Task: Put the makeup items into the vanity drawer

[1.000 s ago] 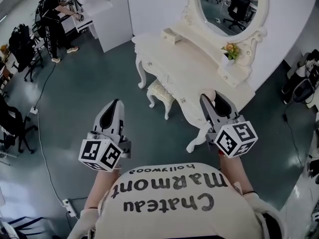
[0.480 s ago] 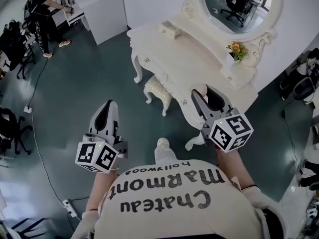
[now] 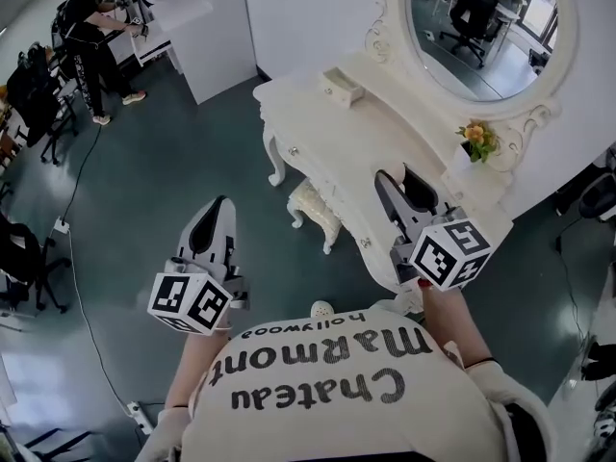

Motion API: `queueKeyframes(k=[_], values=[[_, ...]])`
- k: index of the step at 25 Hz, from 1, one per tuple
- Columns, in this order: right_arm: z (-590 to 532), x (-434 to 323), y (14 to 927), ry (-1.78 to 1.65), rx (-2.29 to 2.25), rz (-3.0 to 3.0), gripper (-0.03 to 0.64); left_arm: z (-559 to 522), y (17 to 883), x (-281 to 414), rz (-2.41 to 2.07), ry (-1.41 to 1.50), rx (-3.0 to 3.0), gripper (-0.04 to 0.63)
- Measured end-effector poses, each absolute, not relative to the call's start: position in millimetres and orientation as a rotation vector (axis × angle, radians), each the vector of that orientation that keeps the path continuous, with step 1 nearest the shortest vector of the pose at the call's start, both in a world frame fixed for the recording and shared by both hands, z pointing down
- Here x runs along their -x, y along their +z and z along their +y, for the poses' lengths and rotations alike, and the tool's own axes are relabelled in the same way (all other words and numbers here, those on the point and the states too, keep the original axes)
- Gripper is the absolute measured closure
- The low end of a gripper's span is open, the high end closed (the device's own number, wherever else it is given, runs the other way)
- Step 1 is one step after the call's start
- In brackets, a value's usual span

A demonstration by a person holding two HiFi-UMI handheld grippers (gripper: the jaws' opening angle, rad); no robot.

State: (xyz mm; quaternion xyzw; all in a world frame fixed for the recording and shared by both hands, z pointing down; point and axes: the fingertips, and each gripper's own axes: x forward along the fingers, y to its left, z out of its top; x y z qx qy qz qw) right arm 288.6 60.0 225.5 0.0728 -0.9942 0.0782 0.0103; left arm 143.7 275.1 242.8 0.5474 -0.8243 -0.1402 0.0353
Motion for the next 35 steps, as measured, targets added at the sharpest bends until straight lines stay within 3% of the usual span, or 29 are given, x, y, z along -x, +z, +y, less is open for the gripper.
queueKeyframes(k=[23, 35], values=[[-21, -208, 280, 0.343, -0.312, -3.013, 0.448, 184, 288, -46, -2.390, -0.441, -1.688, 0.586], [-35, -122, 287, 0.458, -0.553, -2.978, 0.448, 141, 282, 67, -2.198, -0.386, -1.850, 0.586]])
